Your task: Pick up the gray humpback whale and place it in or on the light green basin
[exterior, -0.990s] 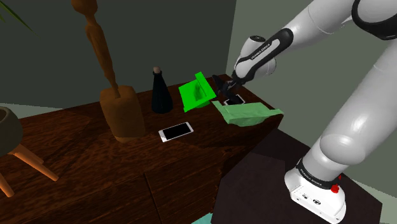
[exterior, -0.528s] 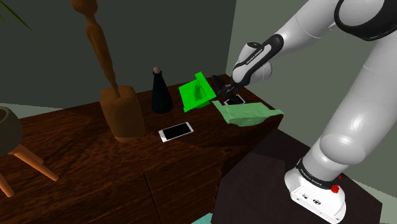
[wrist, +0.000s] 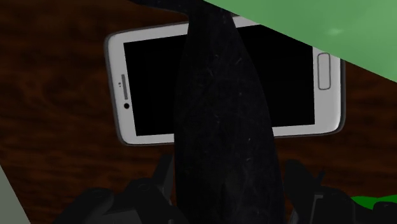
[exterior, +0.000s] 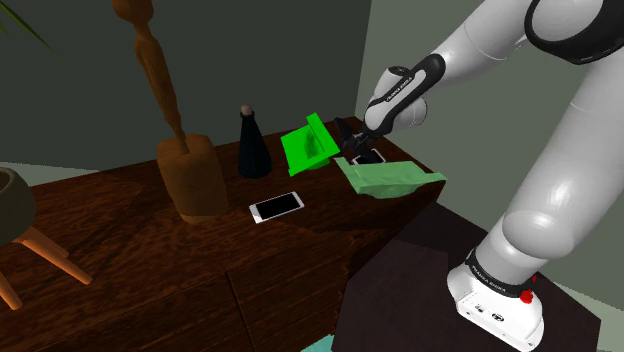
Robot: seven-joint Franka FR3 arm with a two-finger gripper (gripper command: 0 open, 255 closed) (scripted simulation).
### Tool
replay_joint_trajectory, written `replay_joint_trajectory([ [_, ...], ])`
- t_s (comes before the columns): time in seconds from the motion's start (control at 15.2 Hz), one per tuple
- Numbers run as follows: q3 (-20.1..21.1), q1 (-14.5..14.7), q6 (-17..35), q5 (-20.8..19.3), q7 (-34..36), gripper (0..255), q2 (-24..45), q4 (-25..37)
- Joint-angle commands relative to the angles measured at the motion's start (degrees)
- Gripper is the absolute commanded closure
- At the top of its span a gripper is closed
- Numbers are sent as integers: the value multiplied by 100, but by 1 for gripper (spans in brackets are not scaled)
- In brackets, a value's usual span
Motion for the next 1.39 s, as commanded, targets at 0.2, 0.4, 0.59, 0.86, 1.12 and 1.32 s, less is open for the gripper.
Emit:
replay_joint_trajectory([
  [0.2,-2,0,-2,-1,5,255,2,-8],
  [0.4,-1,-2,-1,4,0,255,7,-4],
  [0.59,-39,19,-237,-123,92,255,-206,24],
  [0.86,-64,27,-557,-262,193,255,-475,80],
  [1.12,-70,26,-881,-368,268,255,-724,159],
  [1.32,-67,21,-1125,-431,312,255,-898,232],
])
